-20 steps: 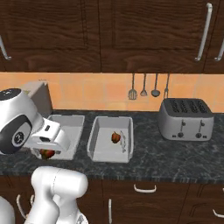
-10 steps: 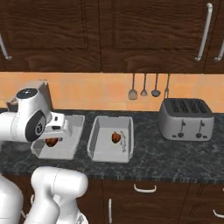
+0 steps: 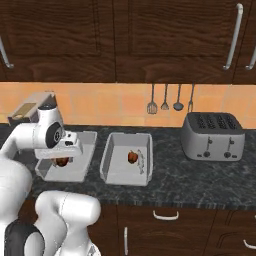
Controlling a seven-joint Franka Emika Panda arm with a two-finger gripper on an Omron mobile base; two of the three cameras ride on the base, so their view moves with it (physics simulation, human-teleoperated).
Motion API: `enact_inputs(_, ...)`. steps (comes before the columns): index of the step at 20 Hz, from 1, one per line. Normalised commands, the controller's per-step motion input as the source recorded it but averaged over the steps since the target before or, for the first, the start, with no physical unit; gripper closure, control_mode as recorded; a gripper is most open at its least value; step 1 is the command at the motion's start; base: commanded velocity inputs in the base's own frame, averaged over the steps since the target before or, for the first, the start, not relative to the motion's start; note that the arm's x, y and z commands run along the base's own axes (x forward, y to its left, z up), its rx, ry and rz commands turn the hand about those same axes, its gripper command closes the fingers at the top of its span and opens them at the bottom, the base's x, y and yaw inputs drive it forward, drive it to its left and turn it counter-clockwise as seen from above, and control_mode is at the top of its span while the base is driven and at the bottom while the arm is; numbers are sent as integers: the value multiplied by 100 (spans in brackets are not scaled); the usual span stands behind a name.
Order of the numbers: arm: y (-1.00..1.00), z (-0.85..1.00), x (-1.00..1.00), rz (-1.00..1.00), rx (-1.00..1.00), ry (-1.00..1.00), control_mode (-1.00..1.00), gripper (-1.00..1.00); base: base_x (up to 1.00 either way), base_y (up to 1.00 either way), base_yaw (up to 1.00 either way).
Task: Place one bell pepper and one fish in each tupperware on the nearby counter, to pack two identical lunches.
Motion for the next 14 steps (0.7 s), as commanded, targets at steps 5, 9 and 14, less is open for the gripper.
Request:
enact_inputs(5,6,-20,96,0,-4,29,-100,100,0,0,0)
enact_inputs(9,0,-88,98,0,0,1,-100,100,0,0,0)
enact_inputs(14,2,-72,84,0,0,1,-100,100,0,0,0)
